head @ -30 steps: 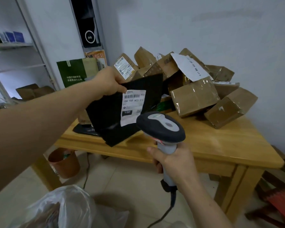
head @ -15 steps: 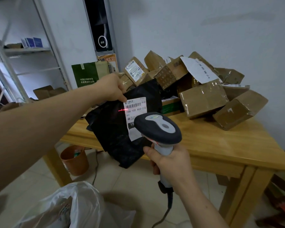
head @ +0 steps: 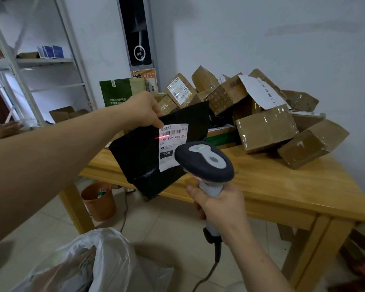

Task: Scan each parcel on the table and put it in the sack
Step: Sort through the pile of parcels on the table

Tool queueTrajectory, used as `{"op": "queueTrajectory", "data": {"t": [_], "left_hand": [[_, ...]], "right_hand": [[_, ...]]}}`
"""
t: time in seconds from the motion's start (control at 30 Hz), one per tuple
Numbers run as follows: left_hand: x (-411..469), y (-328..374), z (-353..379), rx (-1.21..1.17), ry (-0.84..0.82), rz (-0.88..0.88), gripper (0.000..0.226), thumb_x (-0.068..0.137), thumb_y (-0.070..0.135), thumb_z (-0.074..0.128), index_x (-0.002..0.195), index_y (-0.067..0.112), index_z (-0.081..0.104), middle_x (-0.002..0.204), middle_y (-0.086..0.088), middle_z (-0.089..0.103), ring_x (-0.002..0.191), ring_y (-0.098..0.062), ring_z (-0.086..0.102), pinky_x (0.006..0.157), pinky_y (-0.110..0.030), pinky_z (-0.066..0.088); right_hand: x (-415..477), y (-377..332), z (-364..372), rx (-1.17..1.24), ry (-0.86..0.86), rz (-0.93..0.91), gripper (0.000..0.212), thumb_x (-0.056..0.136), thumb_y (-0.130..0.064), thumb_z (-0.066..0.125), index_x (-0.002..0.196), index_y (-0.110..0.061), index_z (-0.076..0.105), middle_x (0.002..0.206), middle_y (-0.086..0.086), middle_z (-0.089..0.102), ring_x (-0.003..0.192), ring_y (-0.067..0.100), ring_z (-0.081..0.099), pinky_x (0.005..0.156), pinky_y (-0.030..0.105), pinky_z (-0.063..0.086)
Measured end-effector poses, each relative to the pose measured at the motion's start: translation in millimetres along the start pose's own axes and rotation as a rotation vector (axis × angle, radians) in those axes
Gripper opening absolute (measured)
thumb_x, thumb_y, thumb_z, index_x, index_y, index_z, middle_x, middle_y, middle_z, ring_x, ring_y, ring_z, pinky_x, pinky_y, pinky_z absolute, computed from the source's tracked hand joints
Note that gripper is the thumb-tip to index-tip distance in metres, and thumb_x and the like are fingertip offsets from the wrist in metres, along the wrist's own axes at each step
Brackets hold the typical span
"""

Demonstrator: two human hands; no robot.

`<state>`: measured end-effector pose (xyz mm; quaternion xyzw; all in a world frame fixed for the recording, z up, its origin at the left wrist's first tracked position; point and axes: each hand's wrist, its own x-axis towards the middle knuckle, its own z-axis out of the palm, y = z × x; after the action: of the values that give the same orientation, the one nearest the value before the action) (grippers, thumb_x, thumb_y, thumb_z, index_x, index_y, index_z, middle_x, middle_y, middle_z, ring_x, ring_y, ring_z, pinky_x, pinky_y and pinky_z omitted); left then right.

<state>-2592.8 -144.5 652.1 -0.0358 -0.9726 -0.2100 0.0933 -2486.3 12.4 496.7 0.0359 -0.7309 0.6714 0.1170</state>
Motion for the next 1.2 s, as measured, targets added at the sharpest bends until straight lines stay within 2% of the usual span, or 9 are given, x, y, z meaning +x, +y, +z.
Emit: {"op": "queueTrajectory", "data": {"t": [0.2, 0.4, 0.53, 0.67, 0.73, 0.8, 0.93, 1.1, 1.2], "left_hand": [[-3, -12, -7, -0.012, 0.010, -0.009, 0.023, 0.083, 0.011, 0.072, 0.104, 0.002, 0.069, 0.104, -0.012, 0.065, 0.098, -0.024, 0.057, 0.082, -0.031, 0.043], [-5, -25, -8, -0.043, -0.004, -0.037, 0.024, 0.083, 0.011, 0.072, 0.105, 0.001, 0.070, 0.106, -0.013, 0.067, 0.101, -0.026, 0.060, 0.088, -0.035, 0.049], [-12, -37, -8, -0.058, -0.008, -0.062, 0.024, 0.083, 0.012, 0.071, 0.105, 0.002, 0.070, 0.105, -0.011, 0.066, 0.097, -0.024, 0.058, 0.081, -0.031, 0.046], [-36, -67, -14, -0.087, -0.044, -0.126, 0.009, 0.081, 0.010, 0.074, 0.083, 0.003, 0.067, 0.081, -0.003, 0.059, 0.081, -0.020, 0.055, 0.071, -0.030, 0.047], [-52, -95, -14, -0.073, -0.105, -0.186, 0.022, 0.079, 0.009, 0.076, 0.065, 0.009, 0.060, 0.067, -0.002, 0.054, 0.067, -0.018, 0.050, 0.058, -0.025, 0.043], [-66, -129, -10, -0.050, -0.184, -0.283, 0.028, 0.079, 0.012, 0.077, 0.059, 0.010, 0.057, 0.064, -0.004, 0.052, 0.061, -0.018, 0.046, 0.054, -0.025, 0.038], [-90, -206, 13, -0.070, -0.301, -0.514, 0.018, 0.079, 0.009, 0.076, 0.070, 0.006, 0.061, 0.070, -0.010, 0.053, 0.061, -0.020, 0.046, 0.055, -0.028, 0.039], [-113, -301, 47, 0.021, -0.240, -0.650, 0.010, 0.082, 0.002, 0.070, 0.077, 0.004, 0.062, 0.066, -0.009, 0.055, 0.054, -0.018, 0.052, 0.044, -0.023, 0.041], [-110, -345, 46, 0.187, -0.191, -0.677, 0.011, 0.086, 0.010, 0.066, 0.091, 0.001, 0.070, 0.077, -0.012, 0.063, 0.061, -0.020, 0.055, 0.046, -0.025, 0.037]], "right_hand": [[-1, -4, 7, 0.006, -0.022, -0.013, 0.023, 0.080, -0.015, 0.074, 0.066, -0.007, 0.057, 0.044, -0.001, 0.053, 0.038, 0.008, 0.051, 0.044, 0.026, 0.045], [-2, -5, 16, -0.007, -0.022, -0.023, 0.026, 0.079, -0.016, 0.074, 0.062, -0.010, 0.056, 0.042, -0.002, 0.053, 0.036, 0.008, 0.050, 0.042, 0.025, 0.043], [-4, -7, 21, -0.025, -0.072, -0.015, 0.021, 0.079, -0.019, 0.075, 0.069, -0.010, 0.058, 0.047, -0.001, 0.056, 0.038, 0.009, 0.051, 0.043, 0.024, 0.044], [-6, -6, 33, 0.021, -0.167, 0.086, 0.020, 0.080, -0.016, 0.074, 0.071, -0.007, 0.059, 0.055, 0.008, 0.060, 0.040, 0.014, 0.051, 0.044, 0.026, 0.045], [-7, -2, 45, 0.021, -0.212, 0.120, 0.021, 0.080, -0.015, 0.075, 0.067, -0.008, 0.059, 0.052, 0.007, 0.059, 0.041, 0.016, 0.050, 0.046, 0.029, 0.045], [-9, 4, 59, 0.019, -0.271, 0.149, 0.017, 0.080, -0.013, 0.074, 0.071, -0.008, 0.060, 0.051, 0.004, 0.059, 0.043, 0.017, 0.050, 0.046, 0.029, 0.045], [-11, 21, 90, -0.002, -0.392, 0.211, 0.016, 0.080, -0.009, 0.073, 0.070, -0.009, 0.060, 0.051, 0.006, 0.058, 0.044, 0.020, 0.050, 0.048, 0.031, 0.044], [-9, 46, 123, -0.072, -0.453, 0.292, 0.016, 0.079, -0.009, 0.074, 0.070, -0.006, 0.061, 0.051, 0.008, 0.059, 0.043, 0.020, 0.050, 0.049, 0.030, 0.044], [-4, 60, 141, -0.106, -0.473, 0.349, 0.016, 0.078, -0.009, 0.075, 0.072, -0.002, 0.062, 0.051, 0.009, 0.059, 0.040, 0.017, 0.050, 0.043, 0.024, 0.042]]}}
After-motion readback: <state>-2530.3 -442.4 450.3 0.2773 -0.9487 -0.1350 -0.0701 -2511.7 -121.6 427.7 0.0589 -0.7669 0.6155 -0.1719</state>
